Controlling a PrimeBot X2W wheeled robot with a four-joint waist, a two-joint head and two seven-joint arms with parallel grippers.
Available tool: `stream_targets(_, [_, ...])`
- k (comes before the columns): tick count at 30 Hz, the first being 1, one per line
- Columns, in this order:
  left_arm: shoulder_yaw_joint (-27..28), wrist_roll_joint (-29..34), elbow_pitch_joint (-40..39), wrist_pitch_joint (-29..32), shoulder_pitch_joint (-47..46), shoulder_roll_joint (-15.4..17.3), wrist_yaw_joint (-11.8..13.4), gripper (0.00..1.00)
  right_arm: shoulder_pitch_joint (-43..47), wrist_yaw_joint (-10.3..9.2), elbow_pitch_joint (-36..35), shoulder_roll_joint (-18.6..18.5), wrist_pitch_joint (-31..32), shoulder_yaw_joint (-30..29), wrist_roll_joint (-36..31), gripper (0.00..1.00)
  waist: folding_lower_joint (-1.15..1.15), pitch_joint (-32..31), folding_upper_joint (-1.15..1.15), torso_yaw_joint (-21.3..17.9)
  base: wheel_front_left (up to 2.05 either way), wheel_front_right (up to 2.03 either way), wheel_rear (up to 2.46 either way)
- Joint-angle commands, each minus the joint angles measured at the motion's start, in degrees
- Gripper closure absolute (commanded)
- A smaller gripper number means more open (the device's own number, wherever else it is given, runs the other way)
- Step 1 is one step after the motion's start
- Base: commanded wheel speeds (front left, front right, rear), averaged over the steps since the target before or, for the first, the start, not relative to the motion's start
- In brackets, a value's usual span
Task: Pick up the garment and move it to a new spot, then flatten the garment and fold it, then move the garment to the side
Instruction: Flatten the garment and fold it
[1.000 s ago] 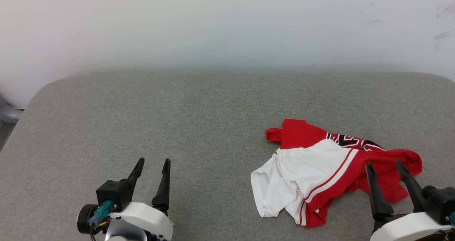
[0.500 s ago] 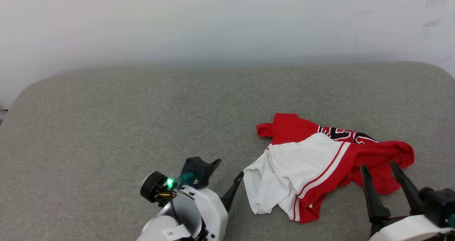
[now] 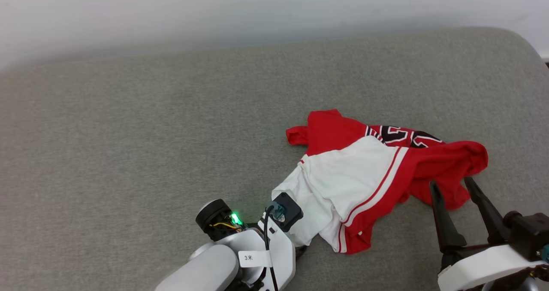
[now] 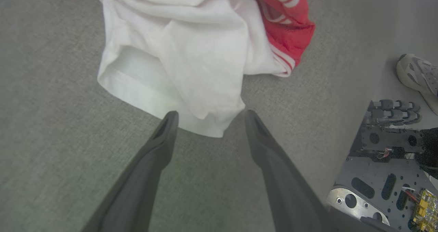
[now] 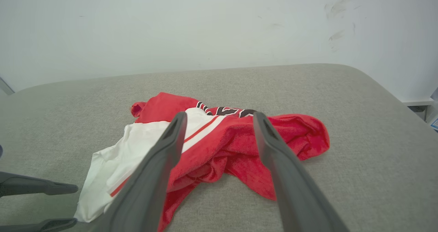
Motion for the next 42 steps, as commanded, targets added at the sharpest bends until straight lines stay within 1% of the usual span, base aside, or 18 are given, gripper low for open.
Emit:
stream_targets(1, [-1.37, -0.46, 0.71, 0.33, -1.43, 0.60, -0.11, 0.00, -0.82, -0.06, 0.61, 0.09, -0.55, 0.21, 0.45, 0.00, -0.01, 1.73, 0.00, -1.51, 0.00, 0.00, 0.00])
stream_targets(7, [-10.59, -4.60, 3.51, 4.17, -5.09, 3.05, -0.12, 0.00, -2.04, -0.06, 2.82, 0.09, -2.17, 0.39, 1.59, 0.00, -0.01, 3.57, 0.00, -2.89, 0.00, 0.00, 0.00])
stream_targets(8, [-11.88, -5.30, 3.87, 4.34, -5.54, 3.31, -0.12, 0.49, -2.27, -0.06, 3.08, 0.09, -2.36, 0.46, 1.72, 0.00, -0.01, 3.75, 0.00, -3.02, 0.00, 0.00, 0.00])
stream_targets(9, [-12.63, -5.88, 4.28, 4.00, -5.99, 3.51, -0.13, 0.78, -2.49, -0.06, 3.42, 0.08, -2.62, 0.43, 1.80, 0.00, -0.01, 3.87, 0.00, -3.12, 0.00, 0.00, 0.00])
stream_targets(10, [-13.34, -6.39, 4.66, 3.47, -6.49, 3.66, -0.13, 1.00, -2.63, -0.06, 3.75, 0.08, -2.81, 0.39, 2.03, 0.00, -0.01, 3.97, 0.00, -3.20, 0.00, 0.00, 0.00])
stream_targets(12, [-14.07, -7.17, 5.47, 2.34, -7.23, 4.09, -0.13, 1.00, -2.73, -0.05, 4.39, 0.08, -3.07, 0.21, 2.33, 0.00, -0.01, 4.02, 0.00, -3.22, 0.00, 0.00, 0.00])
stream_targets(15, [-12.83, -7.09, 6.03, -1.07, -8.78, 4.92, -0.09, 1.00, -2.55, -0.05, 5.28, 0.09, -2.98, 0.09, 3.07, 0.00, -0.01, 3.52, 0.00, -2.97, 0.00, 0.00, 0.00])
stream_targets(20, [-9.20, -6.35, 2.91, -6.96, -9.39, 7.33, 2.72, 1.00, -1.75, -0.05, 6.25, 0.08, -2.47, -0.51, 3.44, 0.00, -0.01, 1.42, 0.00, -2.26, 0.00, 0.00, 0.00])
stream_targets(22, [-8.11, -5.85, 0.56, -8.33, -9.17, 9.06, 4.21, 1.00, -1.39, -0.06, 6.18, 0.08, -2.25, -1.16, 3.35, 0.00, -0.01, 0.70, 0.00, -1.64, 0.00, 0.00, 0.00])
stream_targets(25, [-5.96, -5.44, -4.03, -9.52, -8.20, 12.55, 6.88, 1.00, -1.16, -0.05, 6.04, 0.08, -1.95, -2.06, 3.15, 0.00, -0.01, -0.16, 0.00, -0.60, 0.00, 0.00, 0.00])
stream_targets(28, [-3.65, -5.85, -9.21, -9.94, -6.49, 16.19, 10.12, 1.00, -0.94, -0.05, 5.86, 0.08, -1.72, -2.58, 2.98, 0.00, -0.01, -0.78, 0.00, 0.48, 0.00, 0.00, 0.00])
stream_targets(34, [1.49, -8.59, -18.65, -9.74, -0.38, 23.96, 17.78, 1.00, -0.30, -0.05, 5.63, 0.08, -1.28, -3.53, 3.02, 0.00, -0.01, -0.95, 0.00, 3.13, 0.00, 0.00, 0.00])
stream_targets(37, [4.05, -11.25, -20.43, -10.30, 4.18, 27.26, 21.51, 1.00, -0.32, -0.05, 5.57, 0.08, -1.05, -3.93, 2.89, 0.00, -0.01, -0.71, 0.00, 4.46, 0.00, 0.00, 0.00])
stream_targets(40, [6.75, -14.85, -19.89, -11.91, 9.35, 29.08, 24.77, 1.00, -0.43, -0.05, 5.37, 0.08, -0.92, -4.12, 2.55, 0.00, -0.01, -0.42, 0.00, 5.56, 0.00, 0.00, 0.00])
stream_targets(41, [7.58, -16.00, -19.30, -12.56, 11.01, 29.59, 25.64, 1.00, -0.49, -0.05, 5.23, 0.09, -0.80, -4.25, 2.55, 0.00, -0.01, -0.35, 0.00, 5.89, 0.00, 0.00, 0.00])
stream_targets(42, [7.58, -16.00, -19.30, -12.56, 11.01, 29.59, 25.64, 1.00, -0.49, -0.05, 5.23, 0.09, -0.80, -4.25, 2.55, 0.00, -0.01, -0.35, 0.00, 5.89, 0.00, 0.00, 0.00])
